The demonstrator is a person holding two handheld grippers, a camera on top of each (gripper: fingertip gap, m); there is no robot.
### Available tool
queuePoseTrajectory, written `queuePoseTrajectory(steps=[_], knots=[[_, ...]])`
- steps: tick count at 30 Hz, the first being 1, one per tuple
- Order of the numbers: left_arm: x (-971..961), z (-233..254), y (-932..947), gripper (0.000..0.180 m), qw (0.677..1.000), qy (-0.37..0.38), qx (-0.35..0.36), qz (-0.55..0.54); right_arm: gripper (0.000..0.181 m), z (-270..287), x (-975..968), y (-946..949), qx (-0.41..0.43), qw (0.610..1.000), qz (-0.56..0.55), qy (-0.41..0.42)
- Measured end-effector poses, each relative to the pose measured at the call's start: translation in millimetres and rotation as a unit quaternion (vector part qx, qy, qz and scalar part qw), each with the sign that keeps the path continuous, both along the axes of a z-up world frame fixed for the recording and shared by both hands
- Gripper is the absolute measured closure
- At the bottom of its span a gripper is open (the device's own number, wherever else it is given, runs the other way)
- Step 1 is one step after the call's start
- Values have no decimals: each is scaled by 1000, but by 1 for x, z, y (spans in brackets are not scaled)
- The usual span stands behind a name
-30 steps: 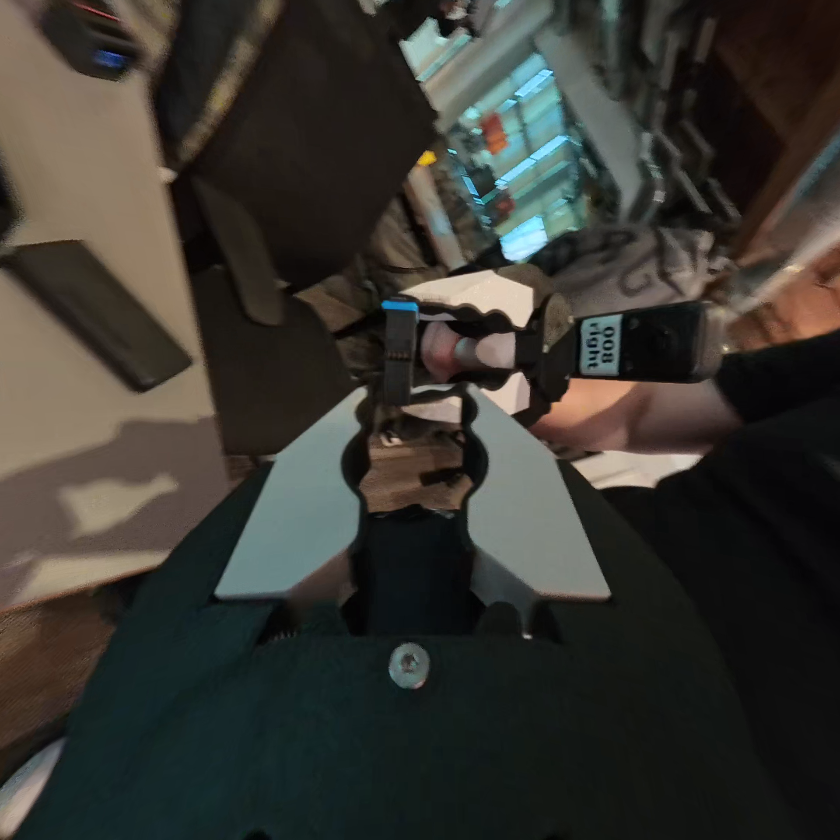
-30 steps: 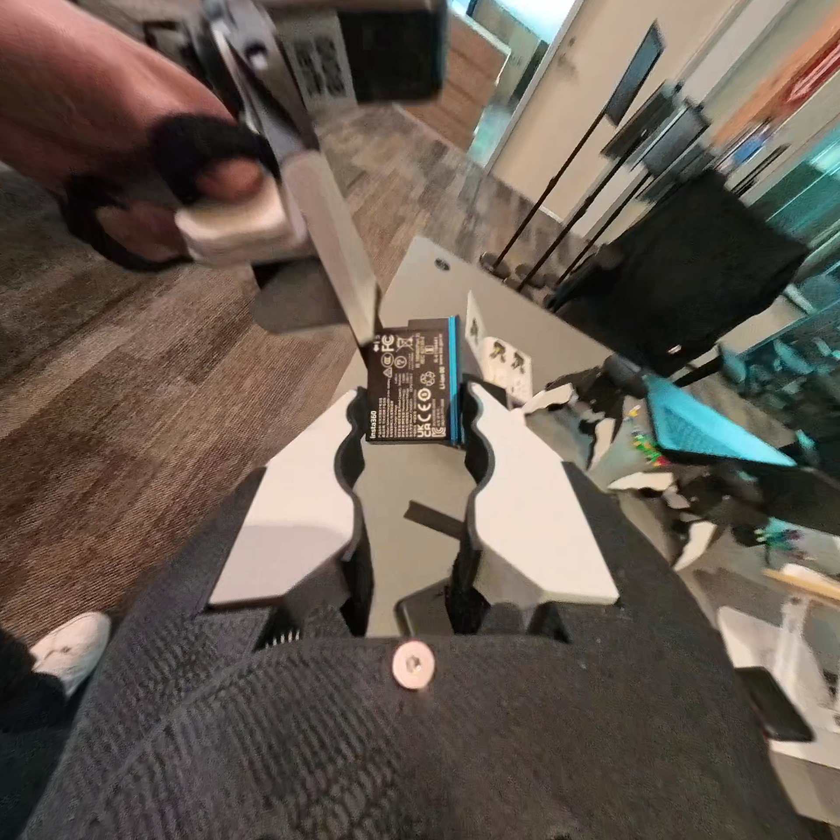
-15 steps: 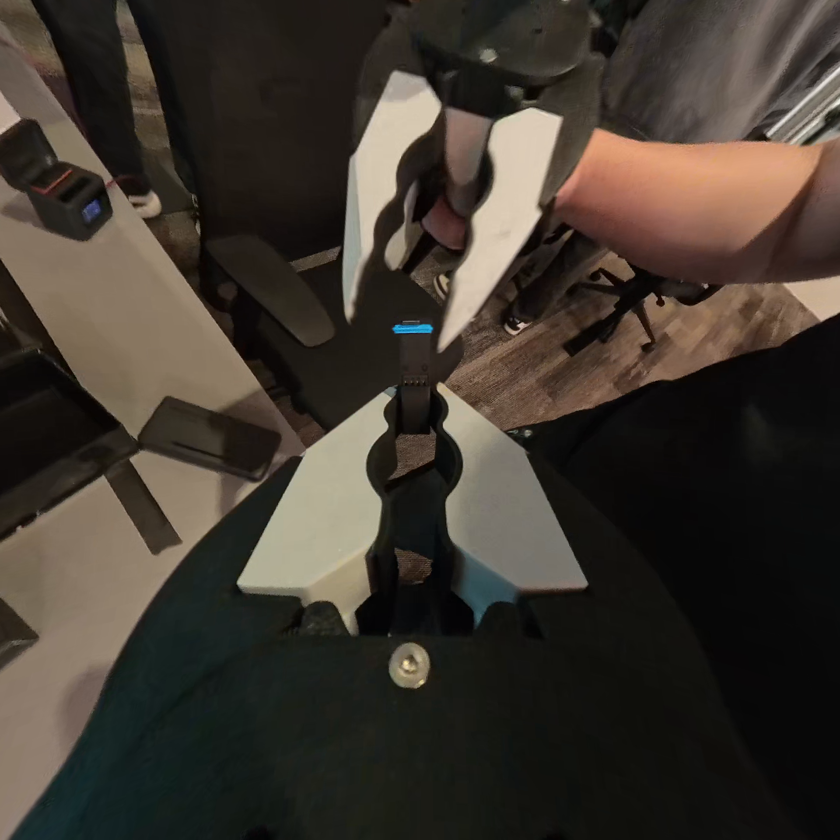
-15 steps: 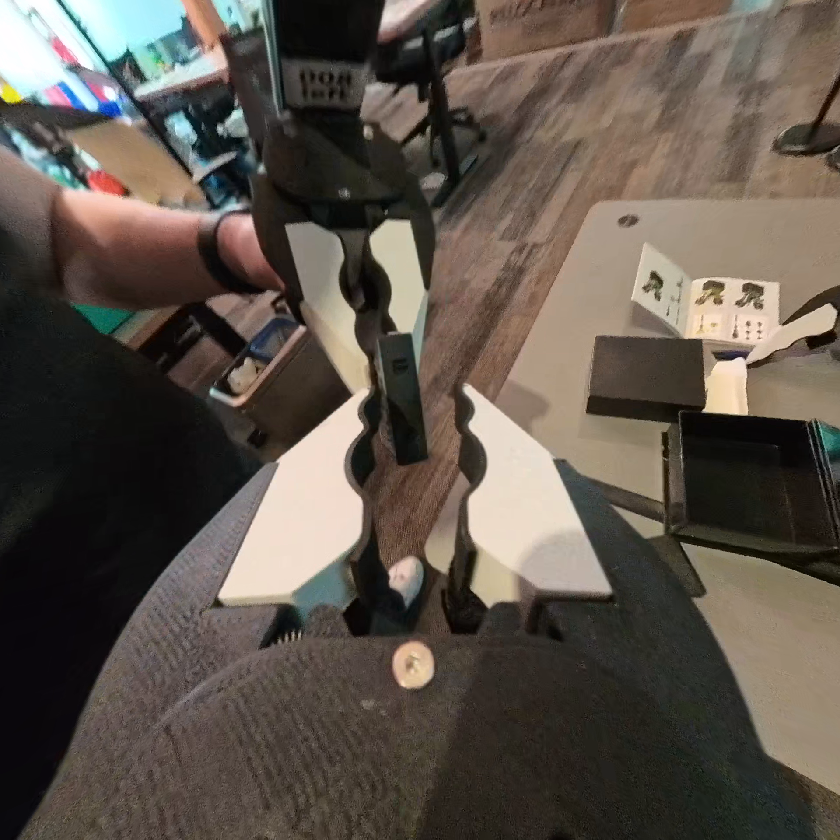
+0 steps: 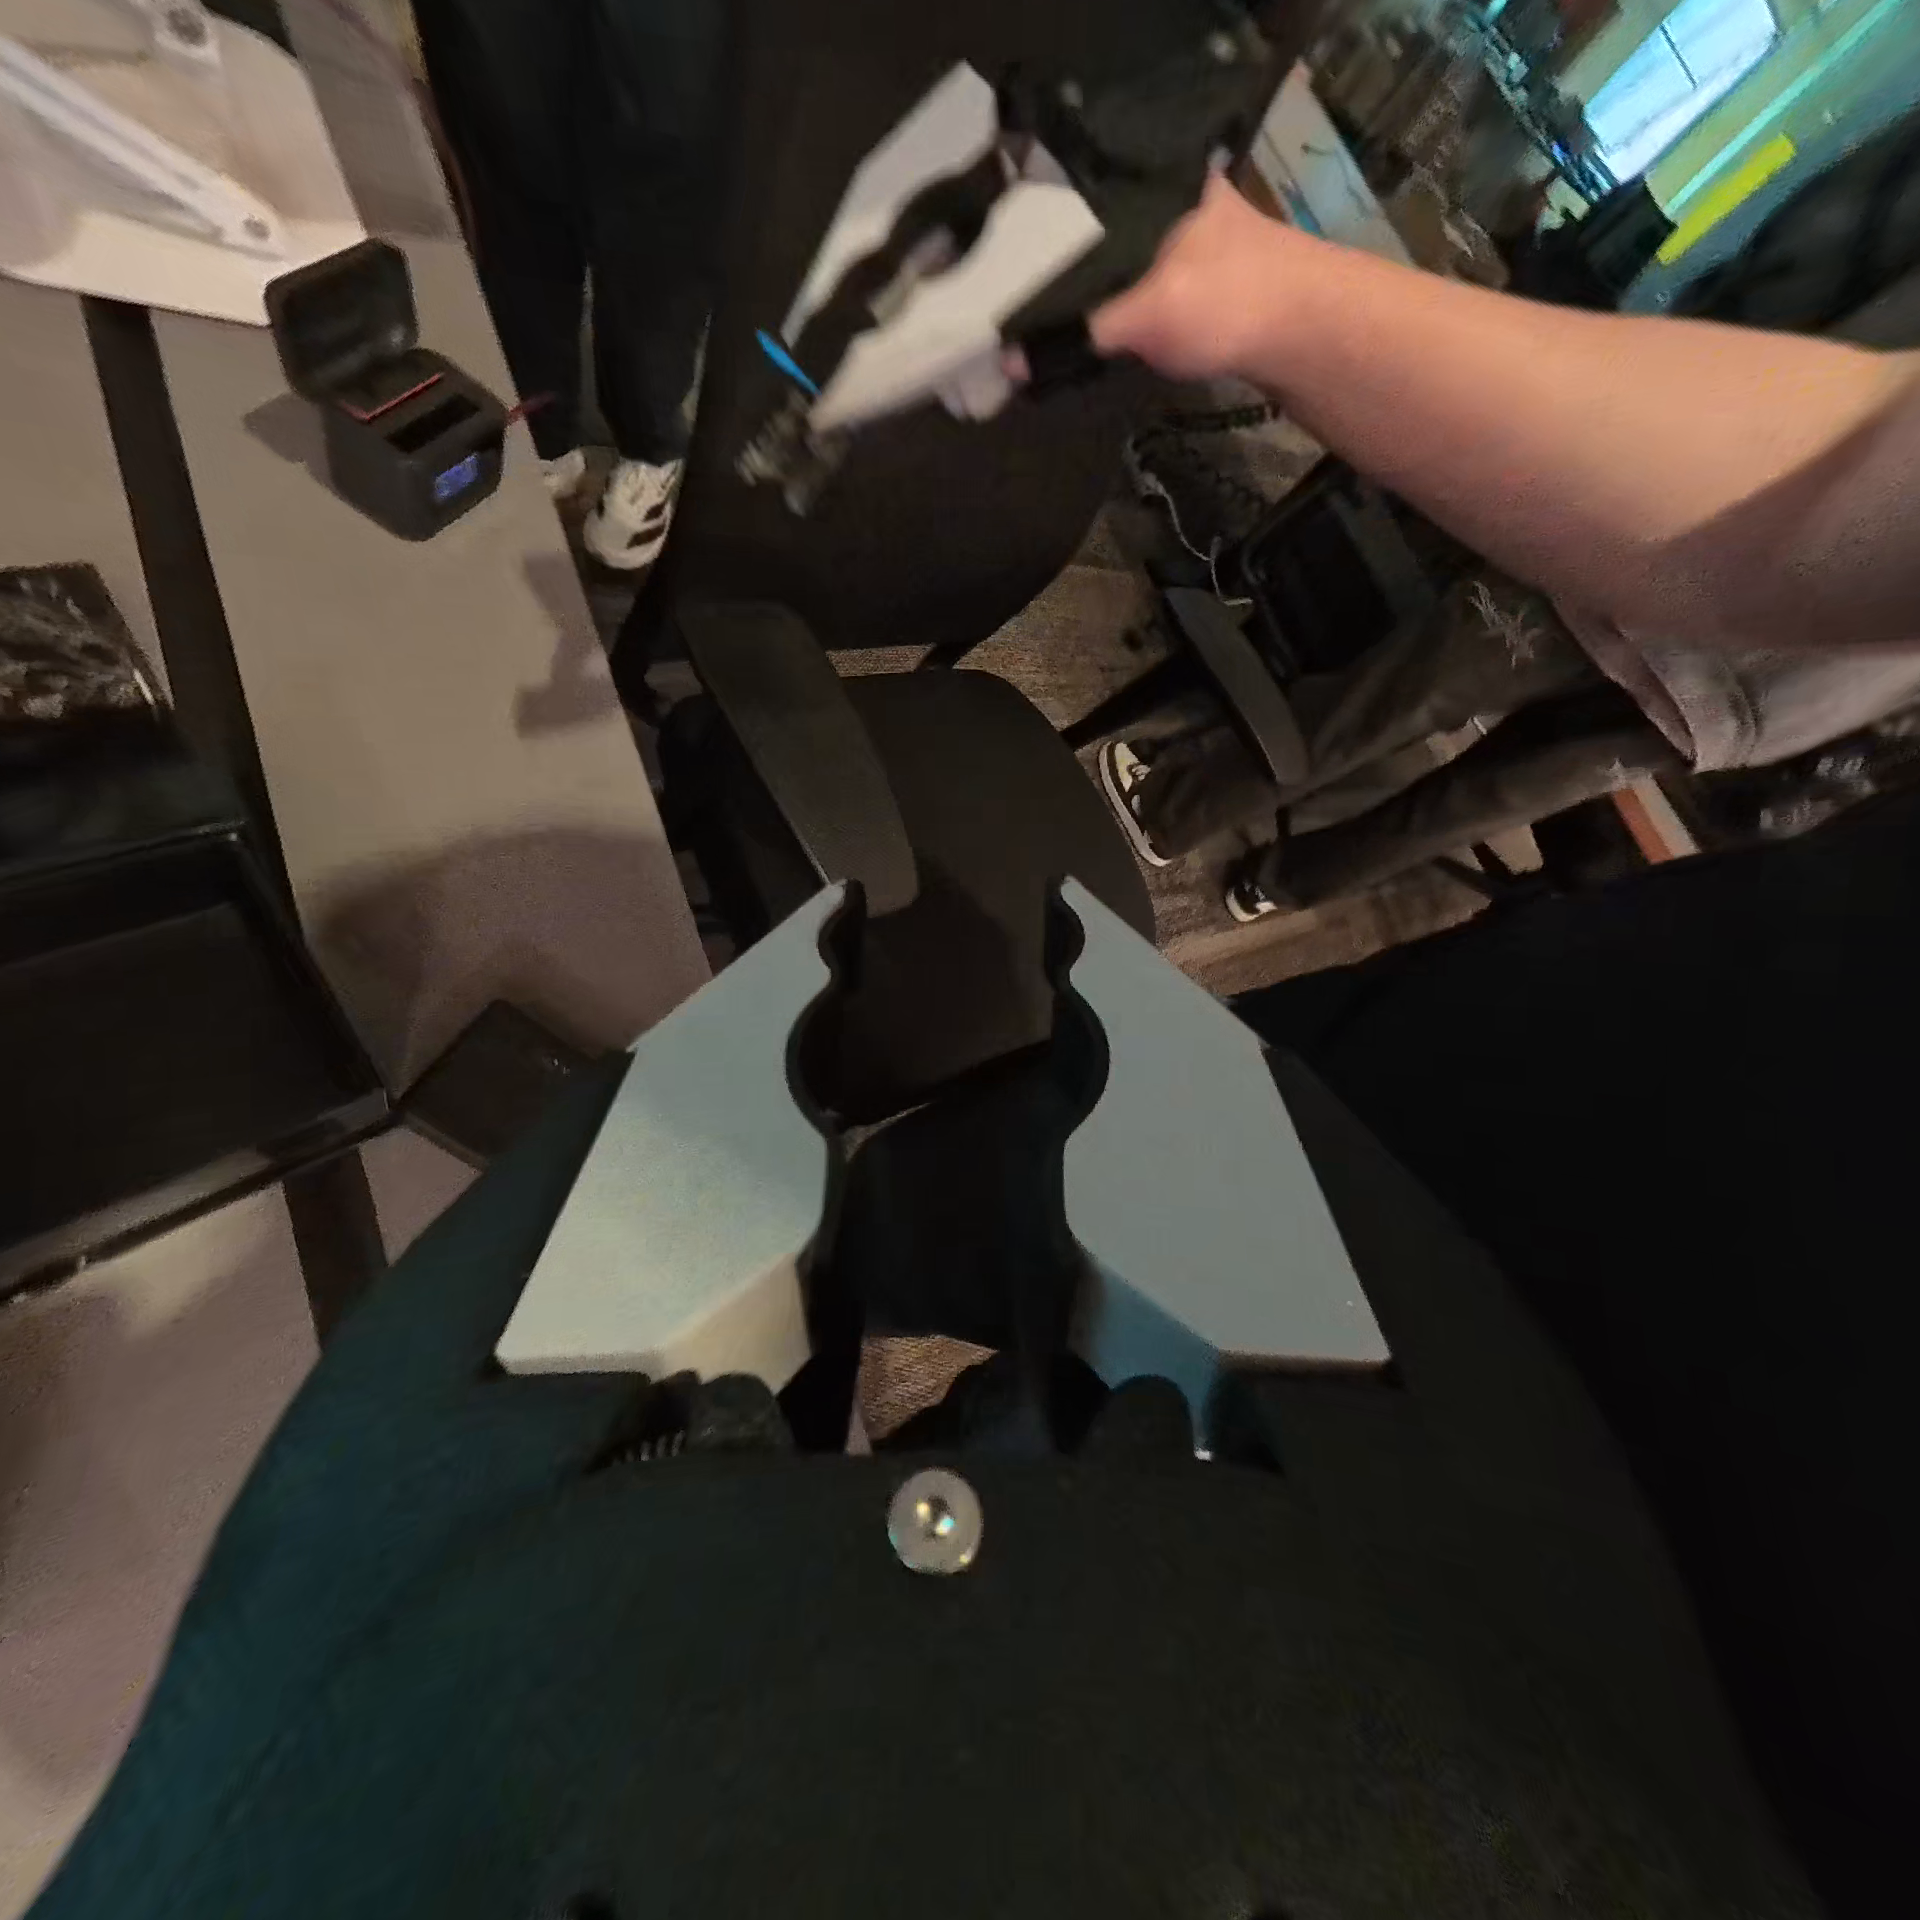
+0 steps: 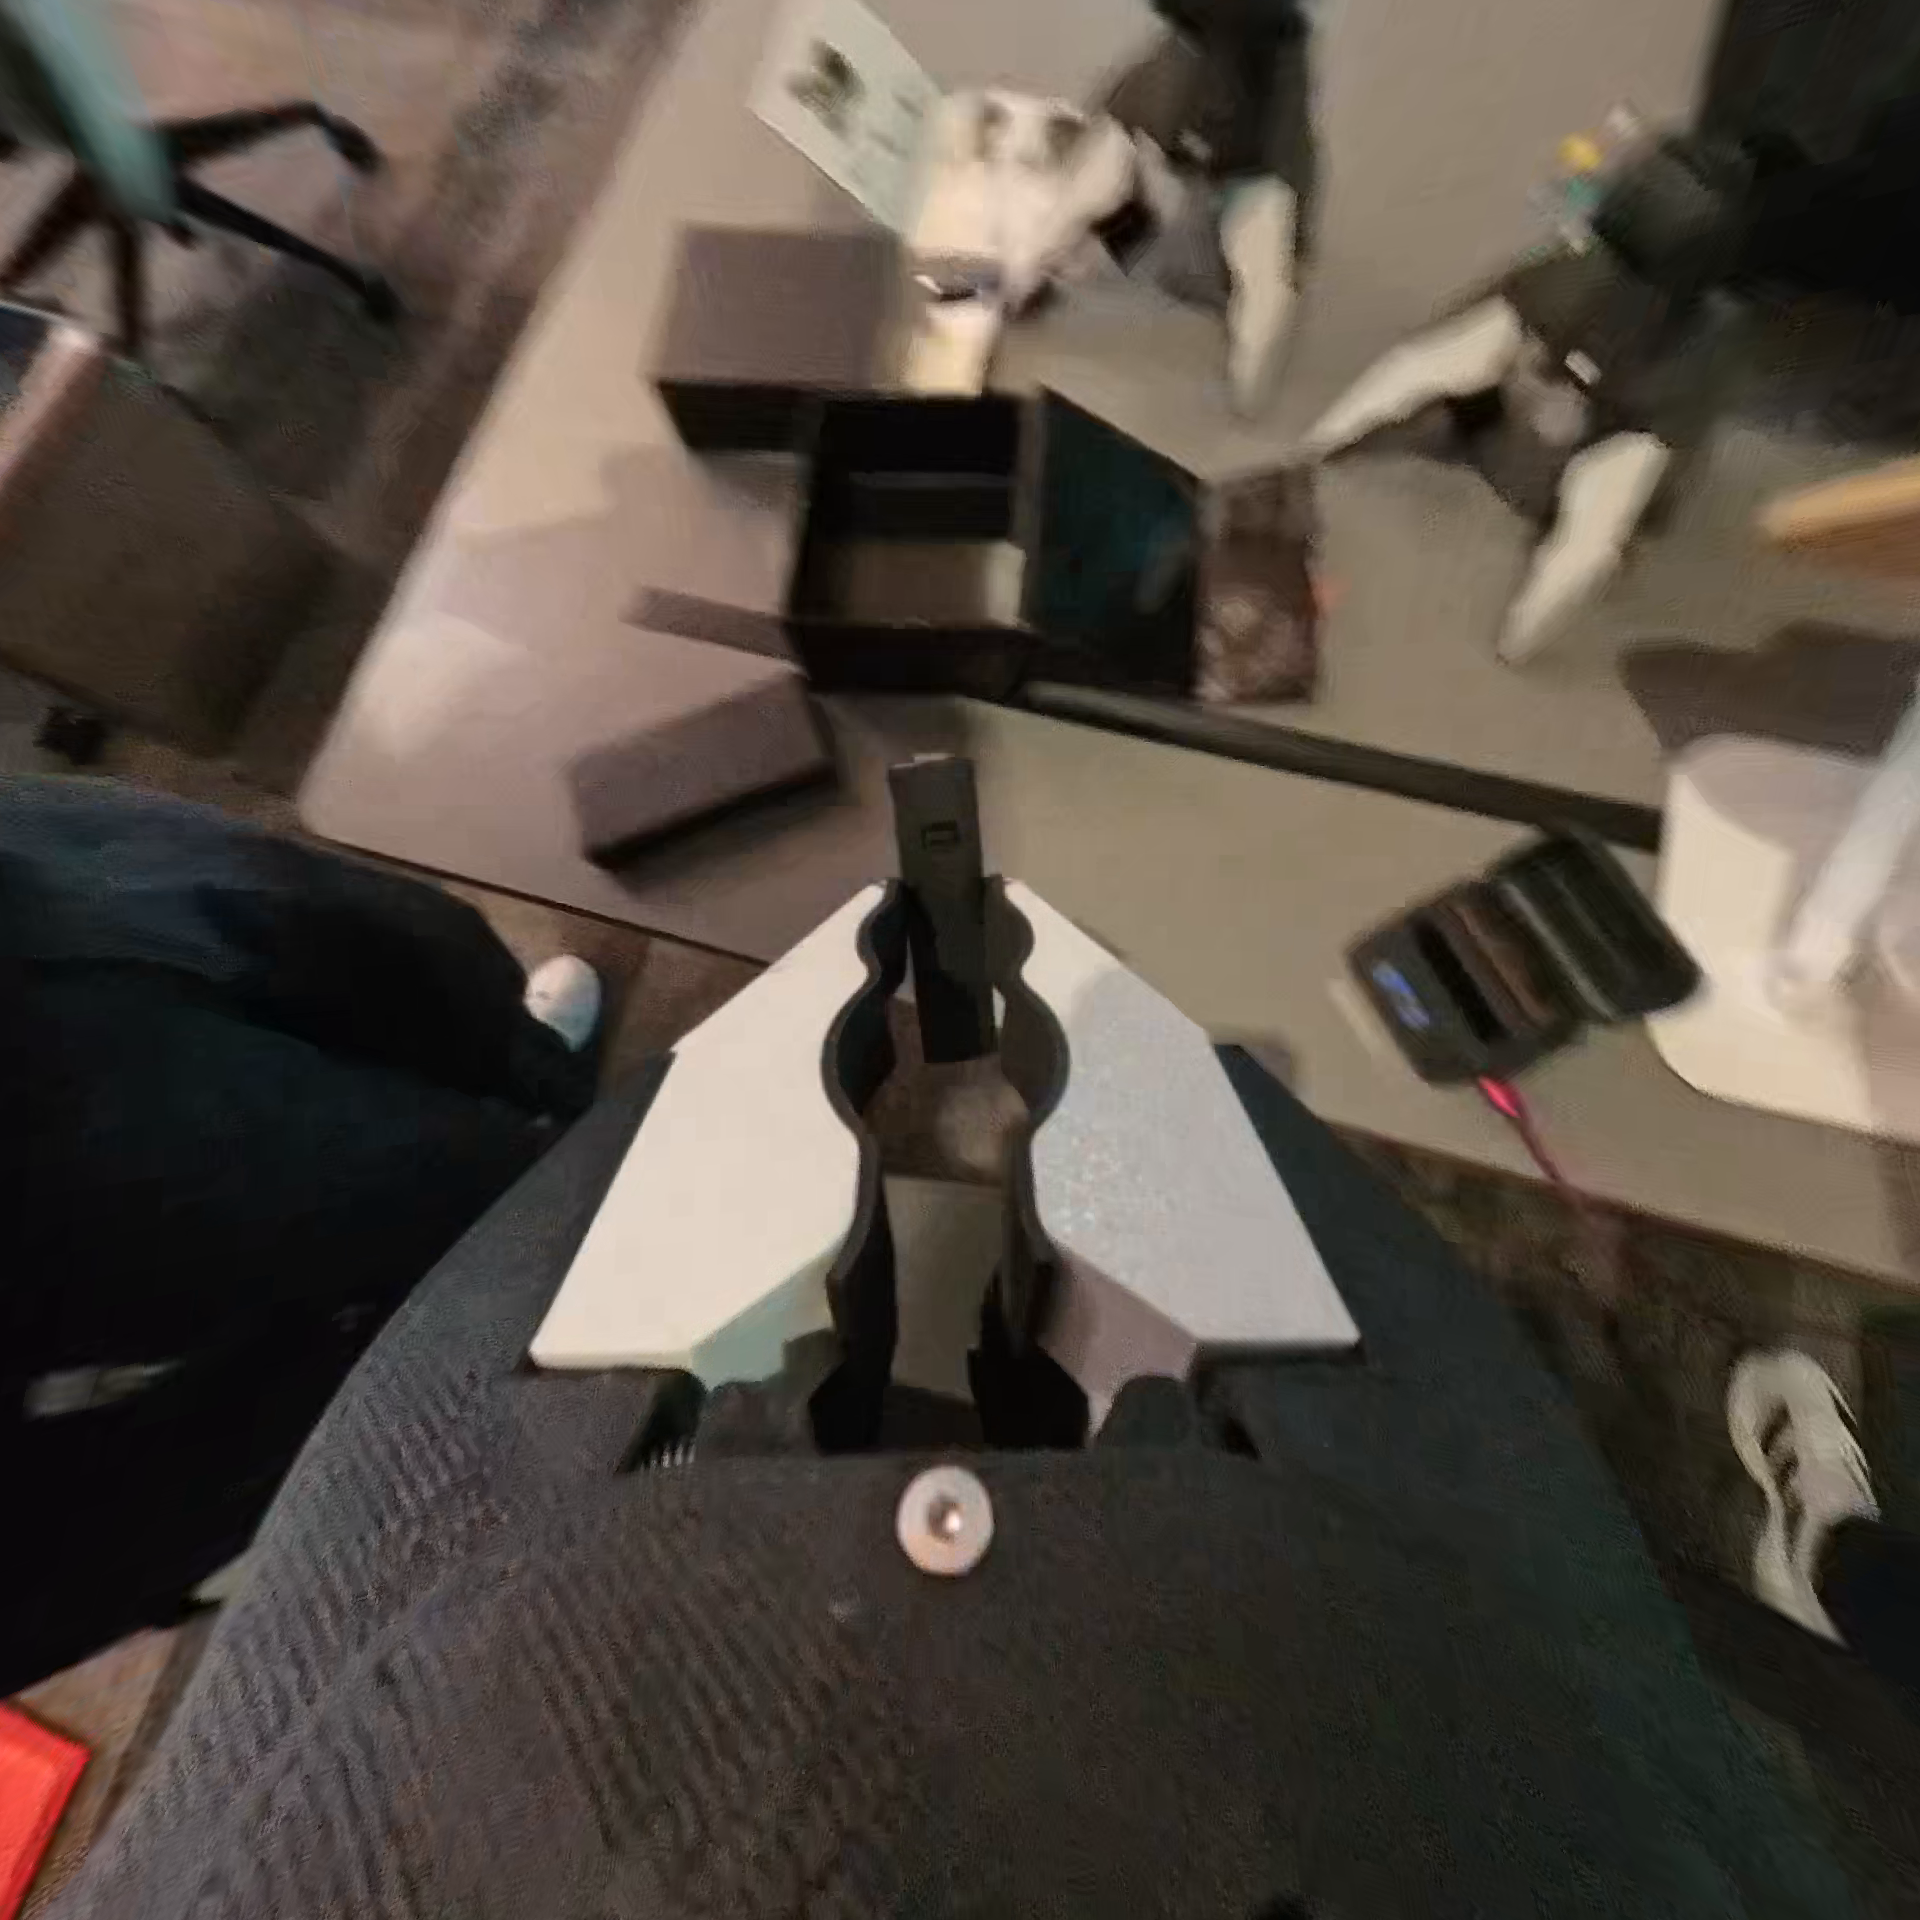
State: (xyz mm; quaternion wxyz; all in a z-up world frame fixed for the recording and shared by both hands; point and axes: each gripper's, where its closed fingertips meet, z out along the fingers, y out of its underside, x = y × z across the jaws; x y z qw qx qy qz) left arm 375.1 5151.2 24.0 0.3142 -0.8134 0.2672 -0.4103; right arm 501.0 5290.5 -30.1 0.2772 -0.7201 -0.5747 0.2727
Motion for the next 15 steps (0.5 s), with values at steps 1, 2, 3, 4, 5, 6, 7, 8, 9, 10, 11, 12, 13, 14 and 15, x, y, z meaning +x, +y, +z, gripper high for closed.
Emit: queuePoseTrajectory(steps=[1, 2, 3, 4, 5, 6, 7, 8, 9, 10, 11, 12, 13, 14, 15], knots=[[-1, -2, 3, 148, 1000, 0, -11, 12, 167, -13, 17, 35, 1, 1000, -18, -20], [-3, -4, 6, 148, 1000, 5, -17, 24, 167, -25, 30, 67, 6, 999, -27, -37], [-6, -6, 9, 149, 999, 13, -21, 37, 166, -36, 38, 94, 14, 998, -29, -55], [-9, -8, 11, 149, 998, 21, -24, 49, 166, -46, 43, 116, 23, 997, -22, -73], [-13, -9, 13, 149, 997, 26, -28, 61, 166, -56, 45, 132, 36, 995, -11, -92], [-16, -10, 15, 150, 996, 30, -34, 72, 166, -65, 45, 146, 53, 993, 4, -109], [-20, -11, 17, 150, 995, 34, -40, 82, 166, -75, 43, 155, 66, 990, 20, -125], [-24, -12, 18, 150, 994, 38, -44, 92, 166, -85, 42, 163, 79, 986, 34, -141], [-27, -12, 20, 150, 993, 42, -48, 101, 166, -94, 41, 169, 90, 983, 49, -156], [-30, -13, 20, 150, 992, 45, -51, 107, 166, -102, 39, 172, 96, 980, 63, -165], [-33, -14, 21, 150, 991, 49, -55, 112, 166, -109, 38, 173, 93, 977, 78, -173], [-35, -14, 22, 150, 990, 53, -57, 118, 166, -115, 37, 173, 90, 976, 89, -179], [-36, -13, 23, 150, 989, 57, -58, 122, 166, -120, 37, 174, 91, 974, 97, -182], [-38, -12, 24, 150, 988, 61, -56, 128, 166, -124, 36, 175, 93, 974, 102, -181], [-39, -11, 25, 150, 988, 63, -54, 133, 166, -127, 34, 175, 94, 973, 107, -180]])
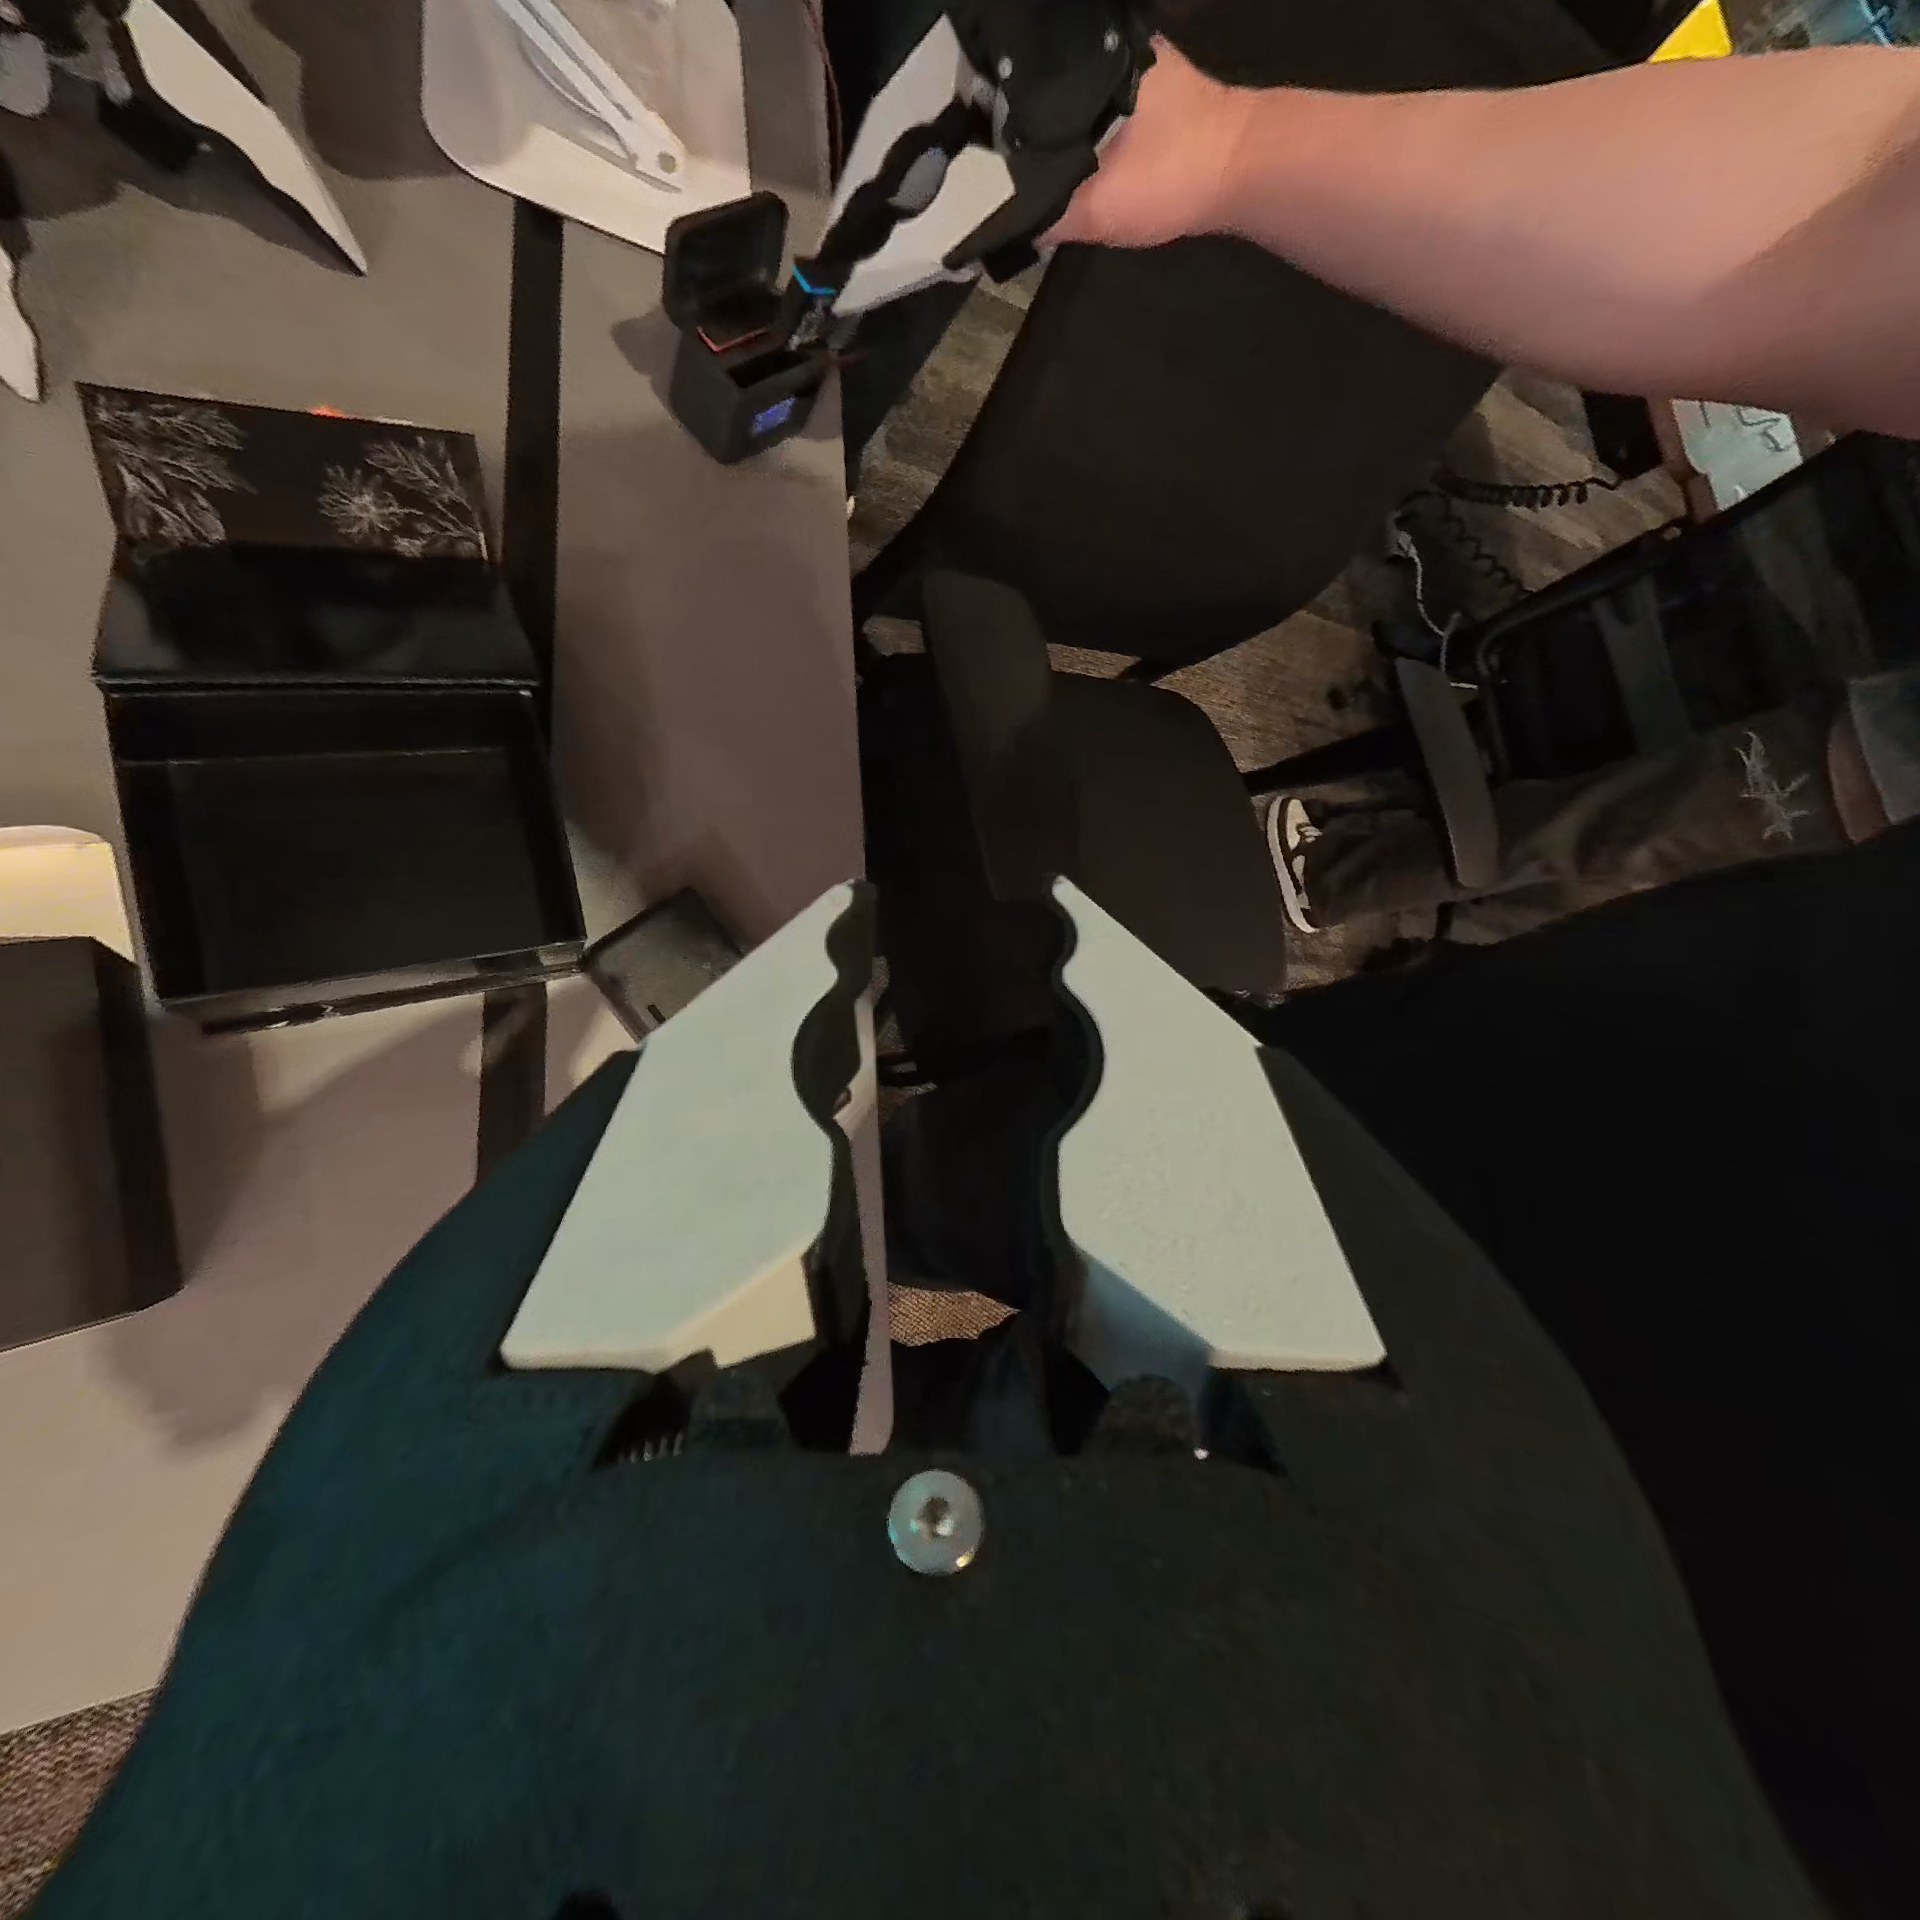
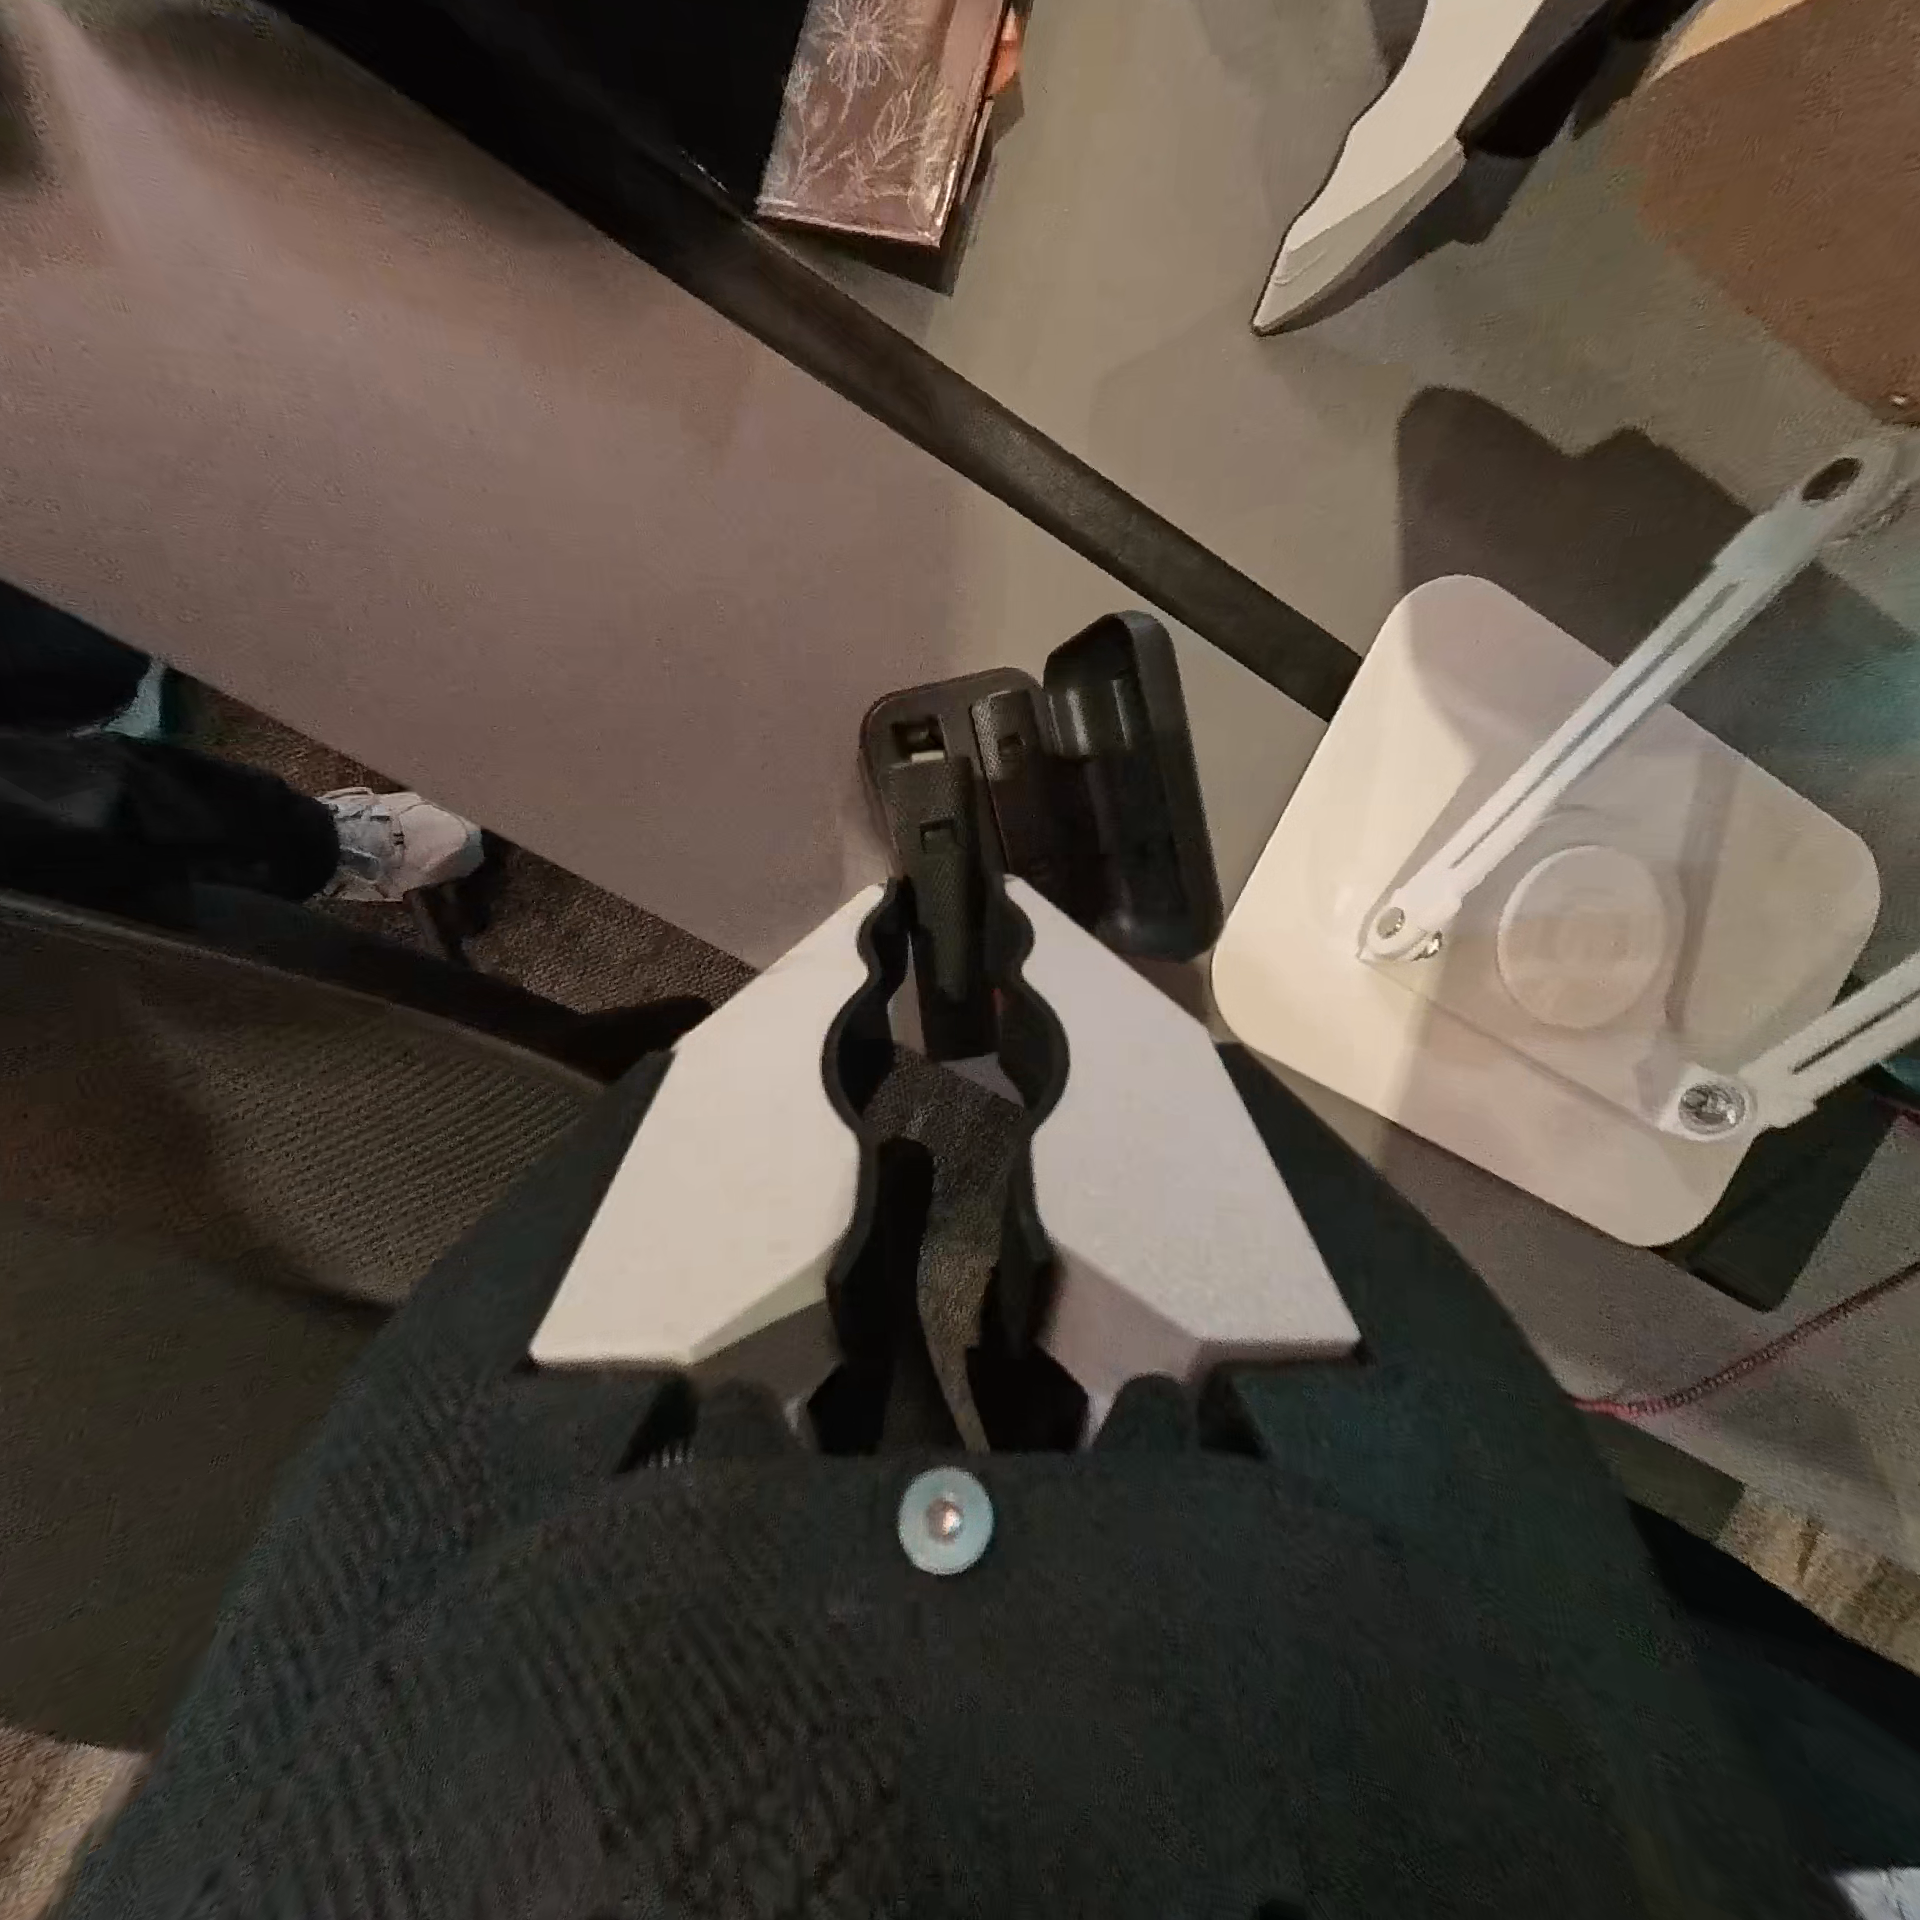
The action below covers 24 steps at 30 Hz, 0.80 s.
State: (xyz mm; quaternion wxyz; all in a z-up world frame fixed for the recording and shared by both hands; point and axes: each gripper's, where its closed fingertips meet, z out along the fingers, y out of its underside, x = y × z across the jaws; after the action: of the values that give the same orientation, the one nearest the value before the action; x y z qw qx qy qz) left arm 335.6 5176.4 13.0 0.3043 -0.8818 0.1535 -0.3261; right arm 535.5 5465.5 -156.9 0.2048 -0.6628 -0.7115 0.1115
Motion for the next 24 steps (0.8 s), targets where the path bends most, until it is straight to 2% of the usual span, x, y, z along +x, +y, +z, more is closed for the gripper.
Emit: queuePoseTrajectory(steps=[10, 16, 24], knots=[[4, -7, 5, 150, 999, 30, -10, 7, 166, -18, -11, 4, 47, 997, 65, -23], [9, -11, 7, 150, 999, 31, -16, 5, 167, -25, -20, 1, 40, 996, 76, -23], [10, -13, 6, 150, 999, 25, -21, 14, 167, -21, -24, -1, 8, 997, 62, 53]])
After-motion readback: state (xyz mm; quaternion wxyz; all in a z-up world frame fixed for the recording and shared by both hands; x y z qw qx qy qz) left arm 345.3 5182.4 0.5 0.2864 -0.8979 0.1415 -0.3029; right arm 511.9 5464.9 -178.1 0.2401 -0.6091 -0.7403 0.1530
